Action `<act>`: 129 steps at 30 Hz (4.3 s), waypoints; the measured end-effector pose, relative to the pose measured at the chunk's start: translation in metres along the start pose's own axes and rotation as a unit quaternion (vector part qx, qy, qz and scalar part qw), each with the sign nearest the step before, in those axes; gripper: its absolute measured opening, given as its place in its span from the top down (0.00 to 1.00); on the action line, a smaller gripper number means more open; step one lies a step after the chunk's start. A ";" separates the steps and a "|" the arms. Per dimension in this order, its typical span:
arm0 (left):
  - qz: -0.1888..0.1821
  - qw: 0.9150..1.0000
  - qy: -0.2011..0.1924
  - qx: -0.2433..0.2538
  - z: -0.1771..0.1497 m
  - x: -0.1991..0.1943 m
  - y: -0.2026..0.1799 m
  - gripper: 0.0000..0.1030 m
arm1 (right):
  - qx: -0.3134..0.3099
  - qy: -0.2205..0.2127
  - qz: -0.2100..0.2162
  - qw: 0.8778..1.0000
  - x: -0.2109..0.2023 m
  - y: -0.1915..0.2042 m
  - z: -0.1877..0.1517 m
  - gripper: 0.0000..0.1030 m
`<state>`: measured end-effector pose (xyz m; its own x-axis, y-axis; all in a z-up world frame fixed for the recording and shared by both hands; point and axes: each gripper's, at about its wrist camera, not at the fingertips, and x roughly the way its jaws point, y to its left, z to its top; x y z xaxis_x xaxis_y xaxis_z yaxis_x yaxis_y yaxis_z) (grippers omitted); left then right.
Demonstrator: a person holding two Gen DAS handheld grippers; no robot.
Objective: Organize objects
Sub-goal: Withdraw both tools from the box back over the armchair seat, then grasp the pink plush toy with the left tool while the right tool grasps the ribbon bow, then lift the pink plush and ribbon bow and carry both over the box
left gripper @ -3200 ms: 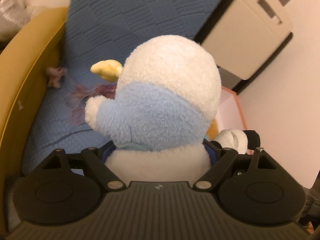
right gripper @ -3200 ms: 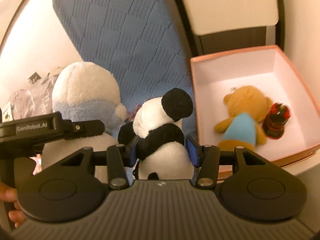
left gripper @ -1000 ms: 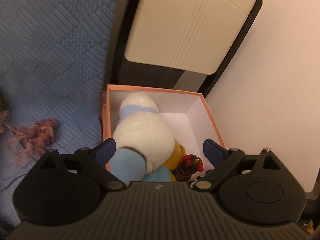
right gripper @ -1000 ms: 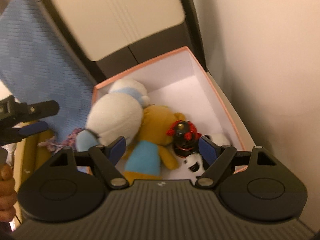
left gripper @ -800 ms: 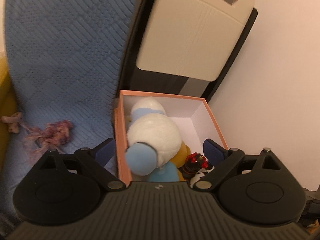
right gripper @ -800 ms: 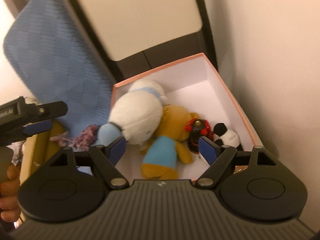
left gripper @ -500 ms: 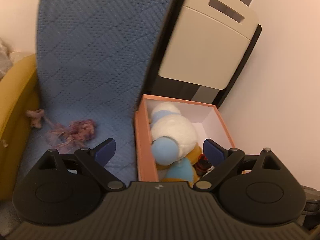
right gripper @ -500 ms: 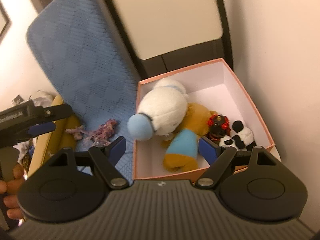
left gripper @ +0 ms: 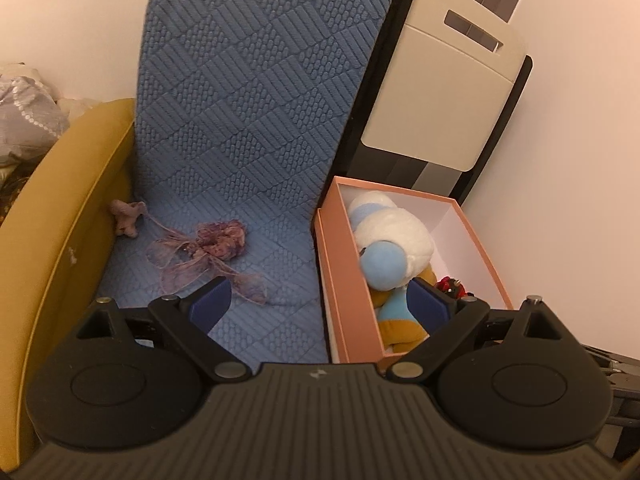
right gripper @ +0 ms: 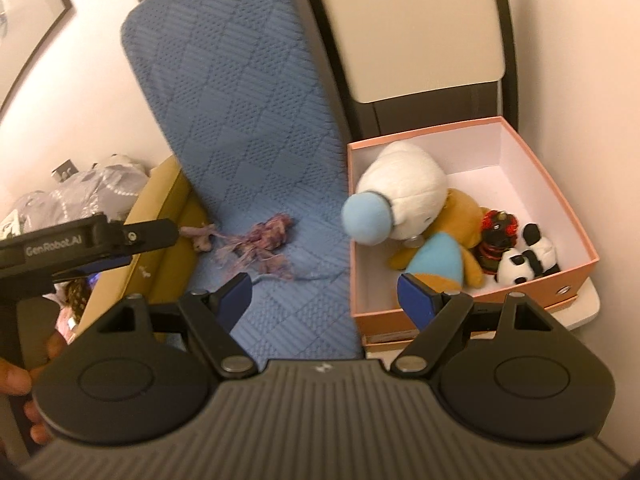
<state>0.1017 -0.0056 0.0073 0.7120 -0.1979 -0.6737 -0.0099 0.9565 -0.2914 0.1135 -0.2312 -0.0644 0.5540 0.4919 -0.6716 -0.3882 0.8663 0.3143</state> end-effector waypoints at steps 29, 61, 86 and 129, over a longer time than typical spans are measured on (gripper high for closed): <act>0.143 0.968 0.026 0.204 0.037 0.054 0.115 0.06 | -0.004 0.024 0.005 1.000 0.107 0.077 -0.004 0.21; 0.186 0.746 0.269 0.580 0.043 0.311 0.178 0.46 | -0.055 0.120 0.069 0.989 0.394 0.083 0.017 0.25; 0.196 0.854 0.183 0.445 0.079 0.273 0.167 0.87 | -0.106 0.093 0.079 0.987 0.377 0.110 0.022 0.88; 0.050 0.994 0.083 -0.049 -0.033 0.122 0.141 0.87 | -0.071 0.081 0.013 0.994 0.172 0.071 -0.029 0.87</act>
<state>0.1642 0.0976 -0.1387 0.5783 -0.1431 -0.8032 -0.1492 0.9493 -0.2766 0.1600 -0.0874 -0.1767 0.4213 0.4830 -0.7676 -0.5076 0.8270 0.2418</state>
